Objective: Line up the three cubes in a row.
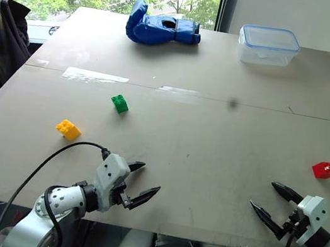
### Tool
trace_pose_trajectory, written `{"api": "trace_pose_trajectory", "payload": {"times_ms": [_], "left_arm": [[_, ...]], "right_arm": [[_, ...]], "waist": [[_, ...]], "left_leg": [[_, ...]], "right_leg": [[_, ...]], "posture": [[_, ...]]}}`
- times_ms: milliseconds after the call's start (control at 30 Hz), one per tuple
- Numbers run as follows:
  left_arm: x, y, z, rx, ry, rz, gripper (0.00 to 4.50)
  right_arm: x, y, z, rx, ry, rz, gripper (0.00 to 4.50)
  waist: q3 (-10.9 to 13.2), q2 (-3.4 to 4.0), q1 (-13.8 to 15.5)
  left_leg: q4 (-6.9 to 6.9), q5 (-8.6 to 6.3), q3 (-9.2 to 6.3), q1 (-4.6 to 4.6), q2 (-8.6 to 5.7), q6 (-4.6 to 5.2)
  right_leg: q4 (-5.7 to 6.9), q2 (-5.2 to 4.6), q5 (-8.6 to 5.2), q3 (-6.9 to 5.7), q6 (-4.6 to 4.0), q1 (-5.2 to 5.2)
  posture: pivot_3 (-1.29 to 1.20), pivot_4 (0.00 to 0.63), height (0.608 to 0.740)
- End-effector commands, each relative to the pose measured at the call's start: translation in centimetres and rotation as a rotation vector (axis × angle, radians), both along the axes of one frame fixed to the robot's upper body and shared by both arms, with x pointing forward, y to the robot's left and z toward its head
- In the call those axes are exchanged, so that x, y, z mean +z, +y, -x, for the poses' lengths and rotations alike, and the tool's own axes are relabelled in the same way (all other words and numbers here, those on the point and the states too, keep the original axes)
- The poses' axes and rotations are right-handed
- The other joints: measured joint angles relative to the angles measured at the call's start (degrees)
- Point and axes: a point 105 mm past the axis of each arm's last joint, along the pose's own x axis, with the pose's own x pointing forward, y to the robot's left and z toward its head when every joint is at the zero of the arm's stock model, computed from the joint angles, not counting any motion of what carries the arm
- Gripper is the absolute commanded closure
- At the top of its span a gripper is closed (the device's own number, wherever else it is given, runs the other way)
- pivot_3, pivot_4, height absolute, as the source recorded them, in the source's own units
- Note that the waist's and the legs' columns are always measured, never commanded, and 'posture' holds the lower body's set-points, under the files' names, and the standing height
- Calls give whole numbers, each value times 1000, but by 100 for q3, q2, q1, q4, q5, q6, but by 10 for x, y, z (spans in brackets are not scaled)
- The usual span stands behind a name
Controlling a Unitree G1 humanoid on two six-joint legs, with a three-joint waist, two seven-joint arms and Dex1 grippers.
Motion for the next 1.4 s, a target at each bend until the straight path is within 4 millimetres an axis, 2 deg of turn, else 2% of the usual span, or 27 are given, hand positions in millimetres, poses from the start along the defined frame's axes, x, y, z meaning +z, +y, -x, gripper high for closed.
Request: {"api": "trace_pose_trajectory", "payload": {"times_ms": [33, 133, 233, 467, 567, 633, 800, 1067, 1167, 1300, 1333, 1400], "left_arm": [[4, -2, 1, -23, -19, 9, 36], [7, -2, -1, -45, -34, 1, 36], [19, -10, -6, -120, -74, 5, 36], [46, -43, -16, -326, -121, 27, 36], [71, -62, -18, -403, -152, 58, 36], [80, -68, -19, -428, -162, 62, 36], [101, -79, -25, -465, -186, 66, 36], [108, -81, -28, -475, -196, 36, 36], [110, -81, -29, -473, -198, 33, 0], [110, -81, -28, -471, -196, 31, 0], [110, -81, -28, -471, -195, 30, 0], [110, -80, -28, -471, -193, 28, 0]], "right_arm": [[8, -2, 1, -12, -43, 1, 0], [17, -9, -3, -69, -80, -35, 0], [30, -28, -10, -168, -134, -40, 0], [47, -100, -22, -479, -167, 12, 0], [48, -125, -29, -579, -137, -25, 0], [47, -129, -33, -600, -123, -47, 0], [42, -124, -59, -602, -86, -129, 0], [34, -118, -81, -602, -58, -179, 0], [34, -118, -83, -601, -60, -176, 897], [34, -117, -83, -602, -65, -174, 2890], [35, -116, -84, -602, -67, -174, 3216], [36, -112, -84, -595, -75, -173, 3198]], "waist": [[0, 0, 0], [0, 1, 0], [0, 1, 7], [-5, 2, -23], [-3, 2, -82], [-4, 4, -119], [-6, 8, -166], [-7, 10, -133], [-7, 10, -133], [-7, 10, -141], [-7, 10, -144], [-7, 10, -153]], "left_leg": [[4, -2, 0, 0, 0, 3], [19, -2, -1, -1, 0, 4], [60, -4, 1, -2, 0, 7], [85, -3, 6, 18, -20, 10], [81, -3, 6, 16, -13, 10], [82, -3, 5, 11, -13, 9], [82, -2, 15, 18, -14, 10], [83, -2, 9, 13, -15, 9], [83, -1, 8, 11, -17, 7], [83, -1, 8, 12, -19, 7], [83, -1, 8, 13, -19, 7], [83, -1, 9, 14, -18, 7]], "right_leg": [[2, 0, 0, 0, 0, 0], [11, 2, 0, 0, 0, 3], [42, 2, 1, 0, -2, 6], [88, 3, 3, 6, -4, 19], [89, 8, 3, 8, -4, 16], [90, 8, 3, 7, -3, 13], [97, 11, 4, 19, -2, 15], [95, 13, 4, 14, -2, 12], [93, 8, 4, 14, -1, 11], [94, 8, 4, 15, -1, 11], [95, 8, 4, 15, -1, 11], [96, 10, 4, 16, -1, 12]], "posture": [[0, 150, 740], [0, 150, 740], [0, 150, 740], [0, 150, 740], [0, 150, 740], [0, 150, 740], [0, 150, 740], [0, 150, 740], [0, 150, 740], [0, 150, 740], [0, 150, 740], [0, 150, 740]]}}
